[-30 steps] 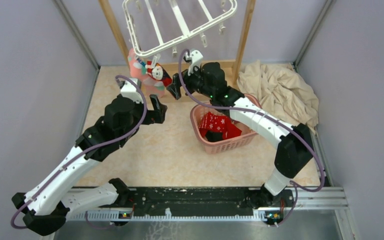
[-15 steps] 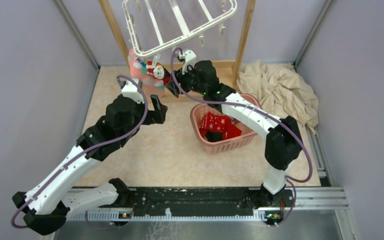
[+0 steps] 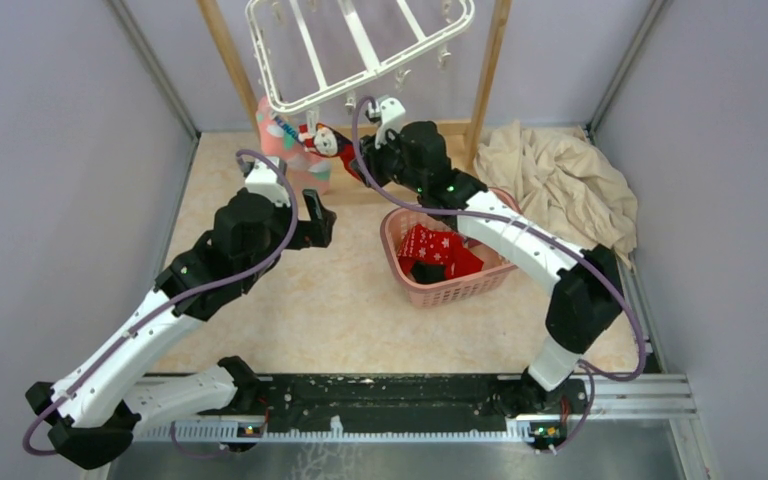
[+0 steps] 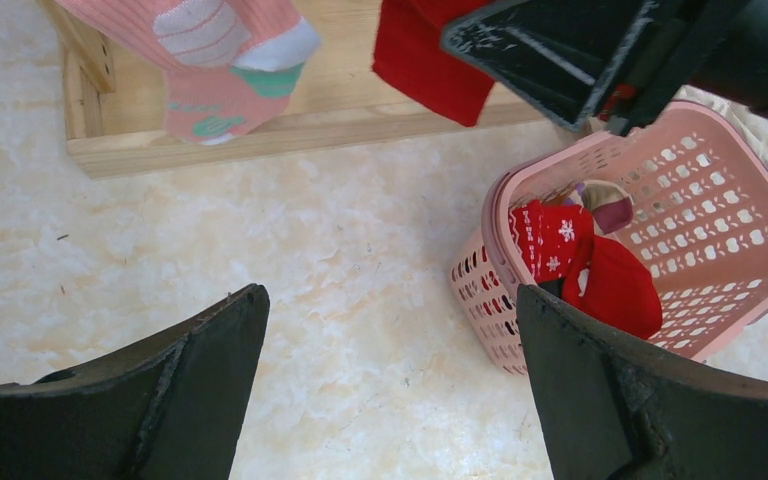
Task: Remove the socks clipped to the hanger
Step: Remove the sock from the hanger.
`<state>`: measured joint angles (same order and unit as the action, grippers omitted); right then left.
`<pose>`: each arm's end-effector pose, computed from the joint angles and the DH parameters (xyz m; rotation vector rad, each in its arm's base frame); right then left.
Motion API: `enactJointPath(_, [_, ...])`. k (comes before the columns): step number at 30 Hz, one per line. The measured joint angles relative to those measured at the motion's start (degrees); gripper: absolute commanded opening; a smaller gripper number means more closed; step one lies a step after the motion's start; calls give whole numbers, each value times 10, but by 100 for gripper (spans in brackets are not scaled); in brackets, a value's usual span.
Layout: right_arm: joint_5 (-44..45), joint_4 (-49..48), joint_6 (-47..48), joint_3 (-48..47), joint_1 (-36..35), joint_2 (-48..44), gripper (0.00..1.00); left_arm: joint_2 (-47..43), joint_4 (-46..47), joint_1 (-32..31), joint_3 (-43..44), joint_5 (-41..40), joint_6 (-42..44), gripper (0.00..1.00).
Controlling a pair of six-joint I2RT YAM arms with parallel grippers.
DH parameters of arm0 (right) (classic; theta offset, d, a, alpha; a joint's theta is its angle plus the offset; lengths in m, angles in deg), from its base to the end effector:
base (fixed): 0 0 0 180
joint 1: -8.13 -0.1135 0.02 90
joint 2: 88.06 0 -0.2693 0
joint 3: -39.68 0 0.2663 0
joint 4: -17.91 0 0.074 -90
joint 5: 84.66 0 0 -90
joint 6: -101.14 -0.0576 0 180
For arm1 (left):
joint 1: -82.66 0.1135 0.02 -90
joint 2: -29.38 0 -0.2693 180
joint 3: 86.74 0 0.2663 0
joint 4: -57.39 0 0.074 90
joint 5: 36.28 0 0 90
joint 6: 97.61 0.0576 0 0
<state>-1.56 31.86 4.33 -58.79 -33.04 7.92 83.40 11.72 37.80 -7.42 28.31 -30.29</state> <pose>0.3287 0.2966 0.3668 -0.6242 1.7149 0.7063 0.1739 -0.1381 0.4014 0.0726 1.9068 -0.3754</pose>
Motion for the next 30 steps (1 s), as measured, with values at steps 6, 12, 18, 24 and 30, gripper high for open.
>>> enactJointPath(6, [19,5,10,21,2,-50,18,4,0,0,1,3,0,99])
enactJointPath(12, [26,15,13,43,12,-80,8,6,0,0,1,6,0,99])
enactJointPath(18, [31,36,13,63,19,-117,3,9,0,0,3,7,0,99])
enactJointPath(24, [32,63,7,71,20,-154,0,26,0,0,4,11,0,99])
enactJointPath(30, [31,92,-21,71,20,-171,0,37,4,0,4,17,0,99])
